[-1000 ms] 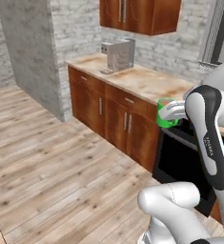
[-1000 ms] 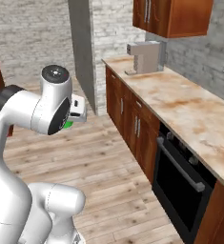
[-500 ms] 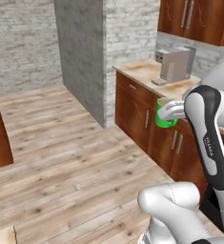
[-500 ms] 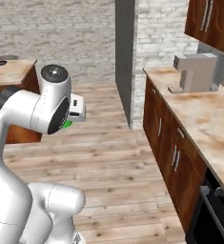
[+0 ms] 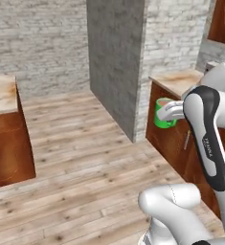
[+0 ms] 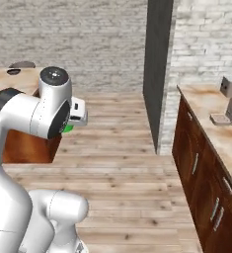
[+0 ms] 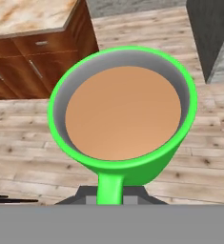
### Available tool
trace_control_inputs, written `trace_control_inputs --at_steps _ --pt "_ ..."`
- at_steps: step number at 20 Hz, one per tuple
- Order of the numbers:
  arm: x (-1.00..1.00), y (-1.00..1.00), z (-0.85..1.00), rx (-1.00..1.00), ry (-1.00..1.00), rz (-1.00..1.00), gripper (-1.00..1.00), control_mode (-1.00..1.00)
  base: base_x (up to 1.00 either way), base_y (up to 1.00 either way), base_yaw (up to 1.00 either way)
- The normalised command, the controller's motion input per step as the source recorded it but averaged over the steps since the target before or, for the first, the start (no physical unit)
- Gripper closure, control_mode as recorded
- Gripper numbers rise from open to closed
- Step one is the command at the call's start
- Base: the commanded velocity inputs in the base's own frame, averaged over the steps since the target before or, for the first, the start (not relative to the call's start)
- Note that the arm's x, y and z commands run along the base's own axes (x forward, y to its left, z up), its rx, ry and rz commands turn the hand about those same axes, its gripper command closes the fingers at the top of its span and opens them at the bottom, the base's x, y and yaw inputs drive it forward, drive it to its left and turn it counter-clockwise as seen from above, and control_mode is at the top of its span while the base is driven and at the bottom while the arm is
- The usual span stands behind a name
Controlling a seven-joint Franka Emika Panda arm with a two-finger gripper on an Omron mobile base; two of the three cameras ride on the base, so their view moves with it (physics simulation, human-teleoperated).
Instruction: Pick the cup of tea, navigate to the dining table, and place it on the saucer.
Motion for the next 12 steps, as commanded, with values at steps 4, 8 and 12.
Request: trace_control_inputs --at_steps 4,8,12 --pt "0.00 0.00 0.00 0.00 0.00 0.00 1.00 1.00 1.00 0.31 0.16" --pt "0.00 0.00 0.00 0.00 0.00 0.00 1.00 1.00 1.00 0.30 0.12" --pt "0.00 0.00 0.00 0.00 0.00 0.00 1.00 1.00 1.00 0.32 0.12"
